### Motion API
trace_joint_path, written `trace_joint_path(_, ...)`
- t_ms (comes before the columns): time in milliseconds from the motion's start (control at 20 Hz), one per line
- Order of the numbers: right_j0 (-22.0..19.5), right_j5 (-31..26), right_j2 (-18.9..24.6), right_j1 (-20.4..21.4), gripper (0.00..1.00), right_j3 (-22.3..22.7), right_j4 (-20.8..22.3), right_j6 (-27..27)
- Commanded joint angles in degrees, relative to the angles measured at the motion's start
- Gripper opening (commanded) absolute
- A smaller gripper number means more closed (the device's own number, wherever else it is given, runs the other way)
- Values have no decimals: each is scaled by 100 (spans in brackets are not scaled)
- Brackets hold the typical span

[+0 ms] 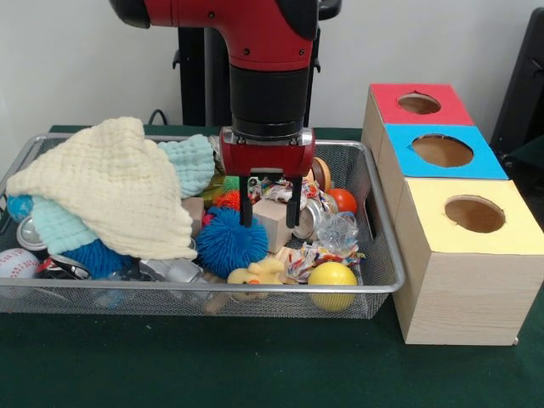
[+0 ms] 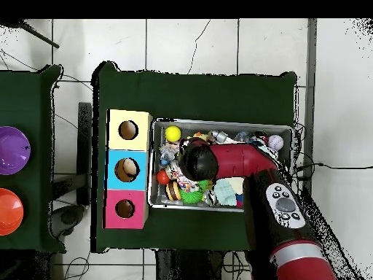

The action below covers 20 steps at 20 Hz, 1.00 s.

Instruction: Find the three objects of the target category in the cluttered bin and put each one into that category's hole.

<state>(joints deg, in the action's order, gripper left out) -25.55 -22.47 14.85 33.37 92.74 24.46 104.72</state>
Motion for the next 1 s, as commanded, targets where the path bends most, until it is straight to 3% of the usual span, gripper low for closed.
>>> trace_joint_path(50, -37, 537, 125, -428, 100, 209, 548, -35)
trace_joint_path(450, -107, 778, 143, -628, 100, 138, 741, -63)
trace_joint_path(1000, -359, 535, 433, -643, 100, 24, 1006, -511)
